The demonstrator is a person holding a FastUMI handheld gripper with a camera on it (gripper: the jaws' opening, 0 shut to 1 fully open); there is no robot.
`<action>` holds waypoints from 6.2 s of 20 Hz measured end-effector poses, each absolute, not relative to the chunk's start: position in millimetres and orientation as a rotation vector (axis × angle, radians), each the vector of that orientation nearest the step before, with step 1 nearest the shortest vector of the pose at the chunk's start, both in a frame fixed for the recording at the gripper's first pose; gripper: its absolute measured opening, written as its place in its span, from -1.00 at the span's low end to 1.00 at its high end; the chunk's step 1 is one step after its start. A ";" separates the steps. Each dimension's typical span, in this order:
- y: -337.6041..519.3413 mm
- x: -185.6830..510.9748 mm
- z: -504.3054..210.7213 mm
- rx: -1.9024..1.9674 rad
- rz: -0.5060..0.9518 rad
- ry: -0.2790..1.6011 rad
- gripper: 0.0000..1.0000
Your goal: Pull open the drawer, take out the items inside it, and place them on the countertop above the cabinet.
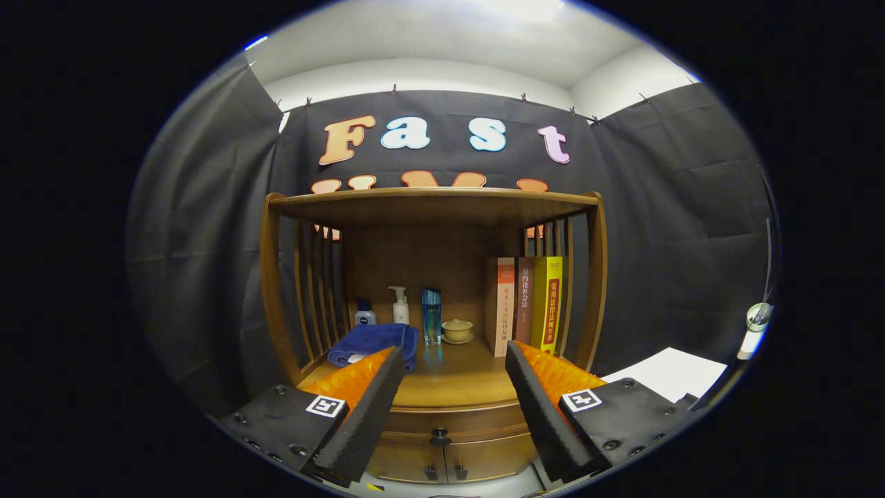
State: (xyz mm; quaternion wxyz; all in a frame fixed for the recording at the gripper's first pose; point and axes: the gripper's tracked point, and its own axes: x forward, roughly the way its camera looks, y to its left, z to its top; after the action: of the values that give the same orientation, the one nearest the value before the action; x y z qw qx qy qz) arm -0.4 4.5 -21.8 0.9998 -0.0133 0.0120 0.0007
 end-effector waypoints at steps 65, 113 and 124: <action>6.7 -91.6 -323.9 -0.026 0.065 0.390 -0.13; 6.4 9.9 -275.0 -0.005 0.061 0.608 0.96; 18.3 0.6 -362.4 0.047 0.063 0.893 0.52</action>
State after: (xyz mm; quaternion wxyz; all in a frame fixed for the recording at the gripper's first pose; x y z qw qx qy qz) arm 0.6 18.3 -362.4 0.9013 0.0228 0.4315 0.0302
